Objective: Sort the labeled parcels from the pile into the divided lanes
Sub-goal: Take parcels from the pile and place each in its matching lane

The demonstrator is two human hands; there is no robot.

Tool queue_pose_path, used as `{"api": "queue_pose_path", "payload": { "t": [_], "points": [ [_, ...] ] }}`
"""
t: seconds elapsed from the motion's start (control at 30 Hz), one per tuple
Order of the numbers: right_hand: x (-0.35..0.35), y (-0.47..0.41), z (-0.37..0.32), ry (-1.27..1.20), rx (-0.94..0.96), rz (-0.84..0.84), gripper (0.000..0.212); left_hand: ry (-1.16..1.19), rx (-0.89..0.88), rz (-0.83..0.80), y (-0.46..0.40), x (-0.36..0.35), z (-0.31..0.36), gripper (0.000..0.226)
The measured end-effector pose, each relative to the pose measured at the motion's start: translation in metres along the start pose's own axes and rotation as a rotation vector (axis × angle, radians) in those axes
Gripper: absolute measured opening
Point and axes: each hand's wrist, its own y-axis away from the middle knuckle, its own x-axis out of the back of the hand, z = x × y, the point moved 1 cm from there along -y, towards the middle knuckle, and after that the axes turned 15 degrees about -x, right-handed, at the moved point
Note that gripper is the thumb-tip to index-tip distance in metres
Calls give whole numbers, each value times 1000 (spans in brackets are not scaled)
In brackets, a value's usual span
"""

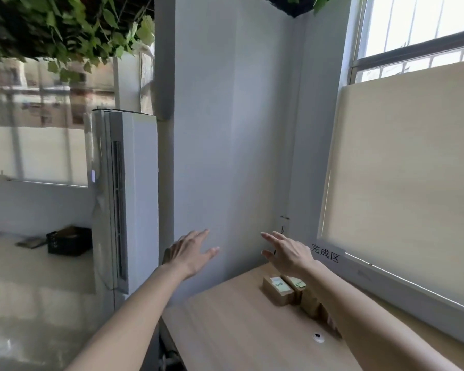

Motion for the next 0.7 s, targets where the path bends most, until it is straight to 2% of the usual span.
{"api": "queue_pose_path", "payload": {
  "t": [0.33,0.5,0.7],
  "points": [
    [-35,-177,-15,-4,-114,-19,57,5,-87,-49,-172,-31,-86,69],
    [-54,-221,-5,20,-153,-46,57,46,-134,-84,-235,-69,-100,68],
    [-104,-264,29,26,-271,-84,56,88,-219,-182,-295,-146,-102,69]
  ]
}}
